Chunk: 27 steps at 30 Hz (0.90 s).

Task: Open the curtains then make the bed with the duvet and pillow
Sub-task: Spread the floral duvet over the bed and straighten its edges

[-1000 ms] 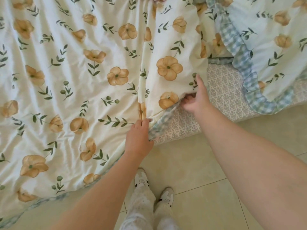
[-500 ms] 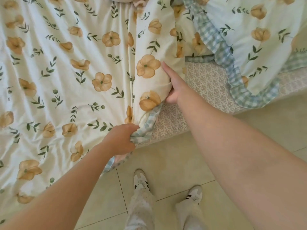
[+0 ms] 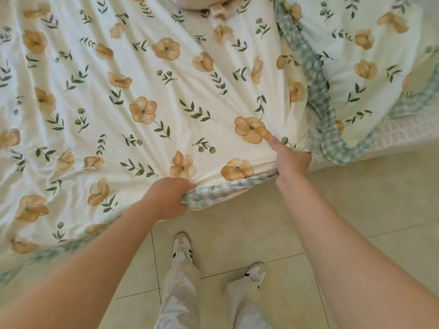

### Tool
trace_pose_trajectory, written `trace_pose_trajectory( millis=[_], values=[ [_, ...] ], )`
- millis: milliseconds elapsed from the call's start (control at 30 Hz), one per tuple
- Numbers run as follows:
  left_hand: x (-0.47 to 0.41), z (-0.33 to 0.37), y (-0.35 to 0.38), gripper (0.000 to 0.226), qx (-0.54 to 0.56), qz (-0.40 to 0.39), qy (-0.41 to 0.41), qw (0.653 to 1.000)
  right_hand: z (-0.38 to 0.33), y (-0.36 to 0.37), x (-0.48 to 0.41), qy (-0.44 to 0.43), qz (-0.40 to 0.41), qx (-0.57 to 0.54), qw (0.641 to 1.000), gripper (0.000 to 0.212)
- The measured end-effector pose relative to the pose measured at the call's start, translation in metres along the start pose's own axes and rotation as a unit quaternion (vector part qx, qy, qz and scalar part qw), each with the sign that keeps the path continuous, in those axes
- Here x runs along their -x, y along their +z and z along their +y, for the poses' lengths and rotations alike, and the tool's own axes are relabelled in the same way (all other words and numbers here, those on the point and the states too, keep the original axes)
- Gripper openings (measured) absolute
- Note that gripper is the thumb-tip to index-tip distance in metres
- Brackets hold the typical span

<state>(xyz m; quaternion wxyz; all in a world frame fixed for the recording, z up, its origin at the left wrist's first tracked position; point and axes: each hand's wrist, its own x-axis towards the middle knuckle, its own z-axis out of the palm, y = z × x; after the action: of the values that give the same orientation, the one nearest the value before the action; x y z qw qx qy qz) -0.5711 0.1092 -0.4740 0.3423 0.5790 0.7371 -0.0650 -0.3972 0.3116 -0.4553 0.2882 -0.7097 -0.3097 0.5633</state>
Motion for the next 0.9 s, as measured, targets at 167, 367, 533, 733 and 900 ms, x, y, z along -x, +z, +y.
trace_pose_trajectory(
  millis=[167, 367, 533, 733, 900],
  values=[
    [0.003, -0.003, 0.029, 0.022, -0.033, -0.034, -0.017, 0.999, 0.041, -0.016, -0.005, 0.038, 0.03, 0.055, 0.997, 0.058],
    [-0.019, 0.021, 0.042, 0.045, 0.015, -0.153, -0.031, 0.988, 0.034, -0.028, -0.031, 0.154, -0.037, 0.09, 0.983, 0.075],
    [-0.047, 0.076, 0.031, 0.025, 0.107, 0.079, -0.089, 0.987, 0.009, -0.059, -0.052, 0.256, -0.184, -0.006, 0.949, 0.014],
    [-0.087, 0.156, 0.012, 0.051, 0.135, 0.194, -0.058, 0.97, -0.022, -0.105, -0.089, 0.14, -0.128, 0.039, 0.981, 0.029],
    [-0.12, 0.191, 0.001, 0.063, 0.139, 0.218, -0.02, 0.966, -0.048, -0.128, -0.131, 0.088, -0.11, 0.113, 0.984, 0.057]
  ],
)
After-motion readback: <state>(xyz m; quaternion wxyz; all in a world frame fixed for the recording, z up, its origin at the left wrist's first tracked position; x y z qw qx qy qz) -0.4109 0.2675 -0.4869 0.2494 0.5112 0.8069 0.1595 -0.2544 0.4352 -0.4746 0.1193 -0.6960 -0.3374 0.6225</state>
